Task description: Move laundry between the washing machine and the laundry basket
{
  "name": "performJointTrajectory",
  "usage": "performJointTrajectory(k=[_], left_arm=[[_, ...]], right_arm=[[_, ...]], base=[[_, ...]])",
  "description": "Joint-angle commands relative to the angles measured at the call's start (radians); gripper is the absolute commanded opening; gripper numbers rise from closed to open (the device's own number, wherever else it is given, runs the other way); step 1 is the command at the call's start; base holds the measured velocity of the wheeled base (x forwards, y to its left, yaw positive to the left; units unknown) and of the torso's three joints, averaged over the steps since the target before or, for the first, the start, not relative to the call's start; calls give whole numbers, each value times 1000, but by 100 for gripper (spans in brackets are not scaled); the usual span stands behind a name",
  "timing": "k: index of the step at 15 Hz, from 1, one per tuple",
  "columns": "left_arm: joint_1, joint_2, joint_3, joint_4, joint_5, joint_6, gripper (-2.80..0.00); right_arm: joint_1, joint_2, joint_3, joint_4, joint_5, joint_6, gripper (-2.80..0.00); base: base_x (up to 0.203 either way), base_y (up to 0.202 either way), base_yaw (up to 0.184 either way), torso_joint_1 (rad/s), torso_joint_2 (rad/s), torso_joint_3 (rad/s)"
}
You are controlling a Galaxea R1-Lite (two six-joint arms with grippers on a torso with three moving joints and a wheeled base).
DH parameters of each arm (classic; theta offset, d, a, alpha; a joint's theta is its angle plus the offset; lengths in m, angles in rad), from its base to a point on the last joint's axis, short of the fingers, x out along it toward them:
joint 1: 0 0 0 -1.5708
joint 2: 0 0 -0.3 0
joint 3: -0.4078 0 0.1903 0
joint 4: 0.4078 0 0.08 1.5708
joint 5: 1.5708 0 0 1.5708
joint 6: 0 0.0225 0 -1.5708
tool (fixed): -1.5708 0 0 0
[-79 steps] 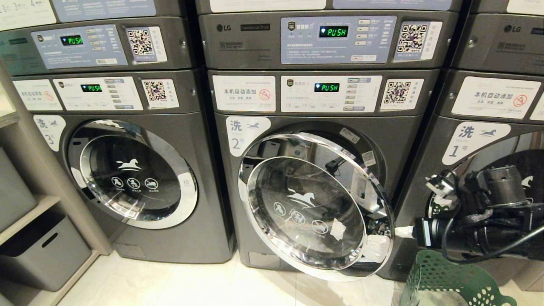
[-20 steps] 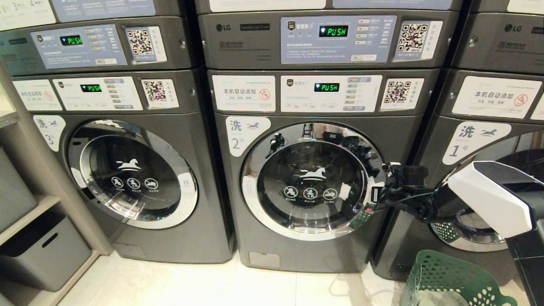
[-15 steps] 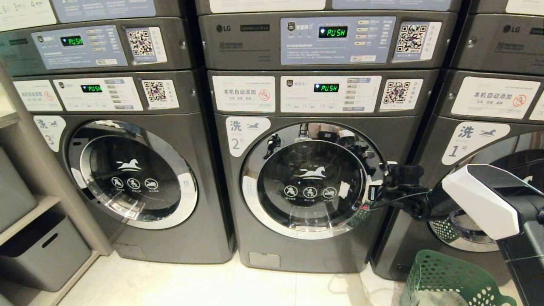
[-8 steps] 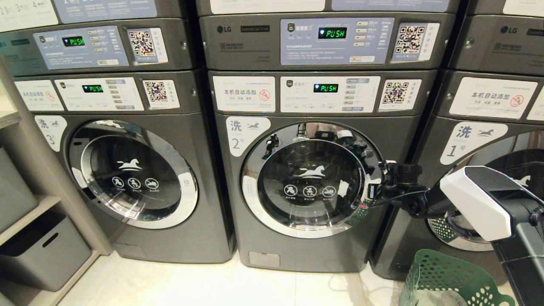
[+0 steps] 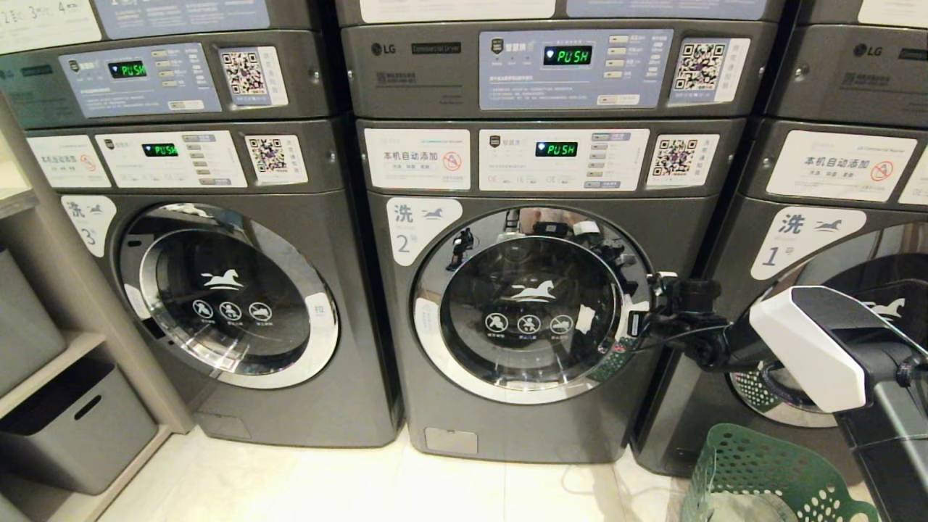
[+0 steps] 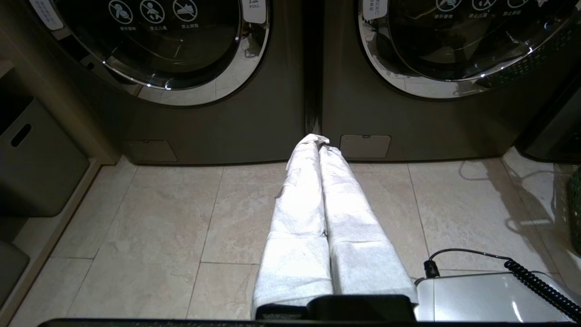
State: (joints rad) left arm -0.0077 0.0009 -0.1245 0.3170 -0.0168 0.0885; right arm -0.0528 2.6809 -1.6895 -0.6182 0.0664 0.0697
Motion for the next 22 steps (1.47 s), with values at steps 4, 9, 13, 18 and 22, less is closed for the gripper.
performJointTrajectory(k=[4,9,13,18,22], left_arm=[[0,-1,0,2,0,0,-280],[0,-1,0,2,0,0,-280],[0,-1,0,2,0,0,-280],[0,-1,0,2,0,0,-280],[0,-1,0,2,0,0,-280]], right_arm=[[1,-316,361,-3,2,4,-280],[6,-862,849,-45,4,0,-280],[13,-1321,1291,-54,5,-81,-280],[15,-1784,1653,56,-3,-146,-280],[22,-2182,1679,422,-20,-179,-280]], base=[[0,0,0,0,0,0],[0,0,0,0,0,0],[0,0,0,0,0,0],[0,0,0,0,0,0],[0,0,0,0,0,0]])
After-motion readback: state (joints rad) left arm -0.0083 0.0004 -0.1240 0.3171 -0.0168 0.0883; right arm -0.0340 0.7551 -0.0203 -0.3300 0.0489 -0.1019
